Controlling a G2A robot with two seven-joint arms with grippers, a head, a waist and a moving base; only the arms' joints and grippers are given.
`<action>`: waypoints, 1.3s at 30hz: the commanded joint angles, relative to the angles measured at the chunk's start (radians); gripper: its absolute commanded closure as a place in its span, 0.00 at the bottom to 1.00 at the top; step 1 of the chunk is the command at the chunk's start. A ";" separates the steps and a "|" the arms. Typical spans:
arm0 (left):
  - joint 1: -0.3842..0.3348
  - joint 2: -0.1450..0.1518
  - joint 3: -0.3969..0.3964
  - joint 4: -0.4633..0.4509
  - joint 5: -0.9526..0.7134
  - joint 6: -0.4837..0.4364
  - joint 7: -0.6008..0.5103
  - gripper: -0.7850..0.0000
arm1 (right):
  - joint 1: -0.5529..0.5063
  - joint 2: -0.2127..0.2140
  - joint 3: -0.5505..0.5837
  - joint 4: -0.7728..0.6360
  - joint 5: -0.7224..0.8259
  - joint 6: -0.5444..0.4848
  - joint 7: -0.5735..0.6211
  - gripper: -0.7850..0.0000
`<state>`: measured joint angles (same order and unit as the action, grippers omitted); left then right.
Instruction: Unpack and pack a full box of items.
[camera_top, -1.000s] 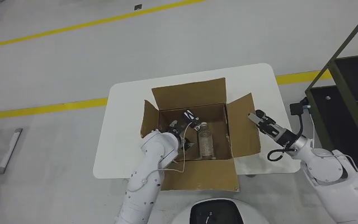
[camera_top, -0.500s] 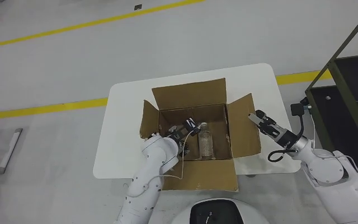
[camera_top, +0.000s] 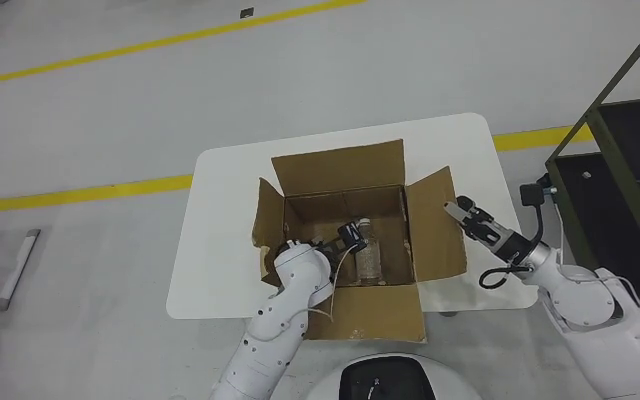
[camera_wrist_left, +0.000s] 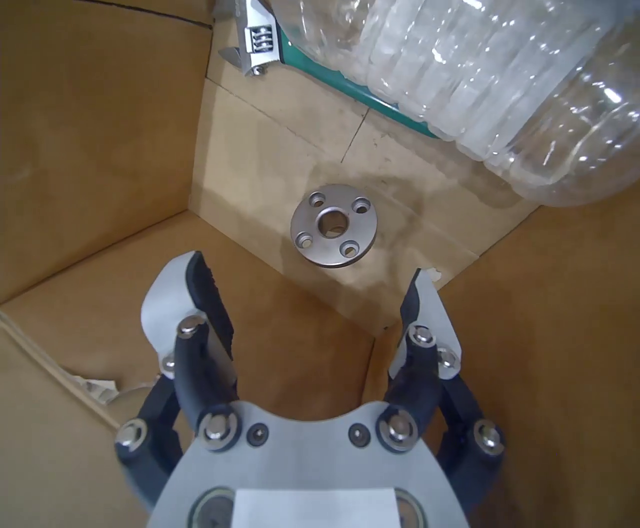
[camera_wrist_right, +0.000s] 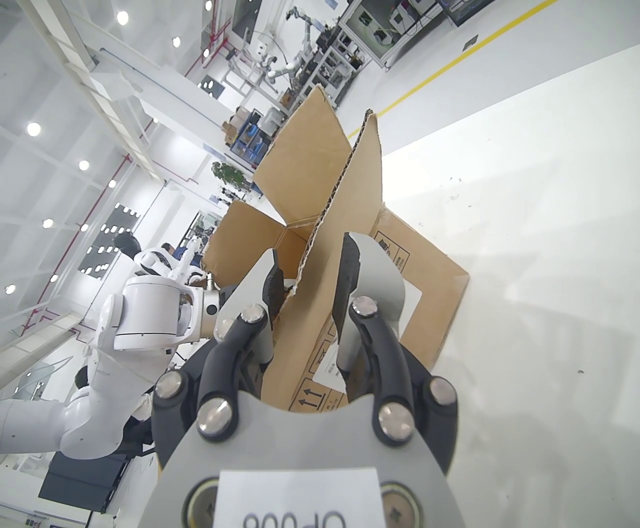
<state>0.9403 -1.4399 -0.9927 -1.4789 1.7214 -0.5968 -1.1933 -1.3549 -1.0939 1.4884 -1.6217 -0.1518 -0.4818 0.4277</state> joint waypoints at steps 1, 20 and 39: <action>-0.003 -0.001 0.009 0.018 0.009 -0.001 0.010 0.20 | 0.001 0.000 0.002 0.002 0.003 -0.001 0.000 0.69; -0.033 -0.010 0.074 0.103 0.105 -0.011 0.053 0.54 | 0.032 0.000 -0.005 0.031 0.016 -0.011 0.011 0.72; -0.057 -0.022 0.041 0.140 0.024 0.031 0.085 1.00 | 0.038 0.001 -0.004 0.037 0.021 -0.012 0.013 0.74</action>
<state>0.8864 -1.4616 -0.9457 -1.3358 1.7659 -0.5676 -1.1016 -1.3169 -1.0933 1.4845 -1.5850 -0.1320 -0.4939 0.4404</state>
